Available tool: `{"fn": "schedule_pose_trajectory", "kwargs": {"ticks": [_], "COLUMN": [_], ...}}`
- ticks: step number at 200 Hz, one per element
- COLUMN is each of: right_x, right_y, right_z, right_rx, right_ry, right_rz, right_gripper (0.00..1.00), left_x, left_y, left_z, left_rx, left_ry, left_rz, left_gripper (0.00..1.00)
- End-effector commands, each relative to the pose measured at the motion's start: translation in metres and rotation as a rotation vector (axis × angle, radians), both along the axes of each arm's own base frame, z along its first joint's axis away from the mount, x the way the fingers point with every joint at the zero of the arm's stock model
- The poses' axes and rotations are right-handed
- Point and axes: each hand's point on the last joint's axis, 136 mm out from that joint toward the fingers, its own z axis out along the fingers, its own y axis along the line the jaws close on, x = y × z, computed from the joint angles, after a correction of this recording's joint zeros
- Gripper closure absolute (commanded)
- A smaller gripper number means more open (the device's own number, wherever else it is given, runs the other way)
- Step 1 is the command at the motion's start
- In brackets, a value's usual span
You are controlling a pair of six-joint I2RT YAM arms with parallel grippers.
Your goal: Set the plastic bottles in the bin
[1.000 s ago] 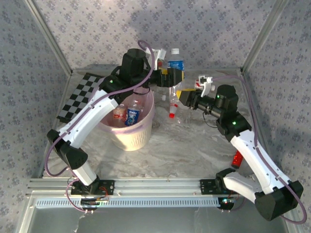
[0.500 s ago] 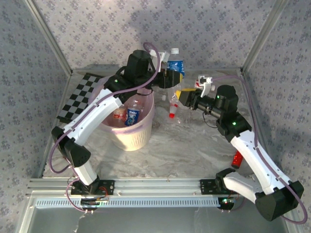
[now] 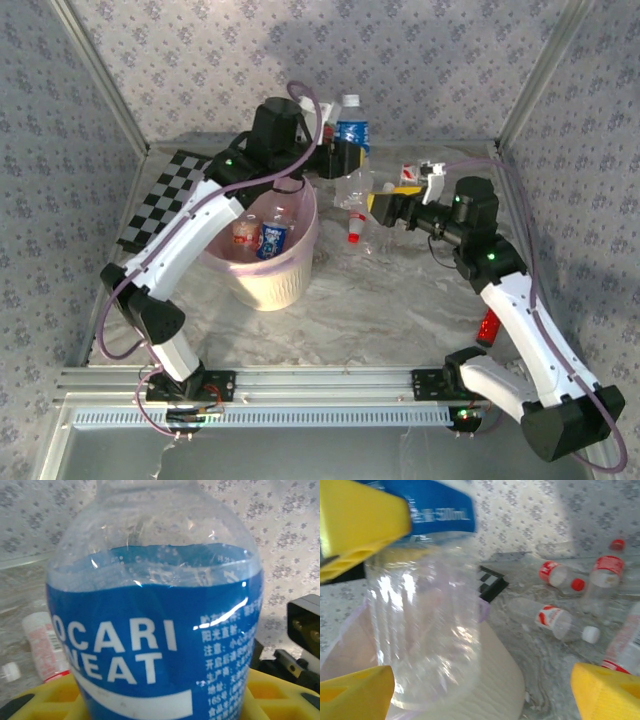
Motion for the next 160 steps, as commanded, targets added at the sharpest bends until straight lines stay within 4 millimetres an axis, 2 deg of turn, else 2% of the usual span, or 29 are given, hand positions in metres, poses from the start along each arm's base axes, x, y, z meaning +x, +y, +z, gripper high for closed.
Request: {"fn": "schedule_pose_trajectory", "kwargs": {"ticks": [1,14,26,62,66,81,107,160], "right_x": [-0.011,-0.011,-0.010,0.002,0.003,0.008,0.012,0.012], "right_y": [-0.012,-0.018,-0.022,-0.024,-0.024,-0.022,-0.020,-0.022], "right_z": [-0.025,-0.036,-0.044,-0.060,-0.062,-0.069,-0.078,-0.085], "right_rx": [-0.049,-0.060,-0.062,-0.055,-0.056,-0.054,-0.061,-0.074], "right_ry": [0.069,0.102,0.124,0.163,0.170,0.194,0.229,0.243], "right_rz": [0.000,-0.013,-0.025,-0.044,-0.041,-0.034,-0.027,-0.043], "right_gripper": [0.08,0.08,0.08,0.09,0.09,0.09,0.10,0.10], "left_x": [-0.013,-0.016,-0.020,-0.039,-0.041,-0.048,-0.061,-0.081], "left_y": [0.044,0.064,0.084,0.130,0.134,0.149,0.154,0.161], "left_z": [0.049,0.055,0.046,0.012,-0.001,-0.020,-0.045,-0.100], "left_rx": [0.014,0.042,0.096,0.307,0.344,0.421,0.465,0.567], "left_ry": [-0.136,-0.167,-0.146,-0.111,-0.091,-0.079,-0.033,0.075], "left_rz": [0.048,0.072,0.092,0.136,0.137,0.157,0.114,0.032], "left_gripper": [0.85,0.93,1.00,1.00,1.00,1.00,1.00,1.00]}}
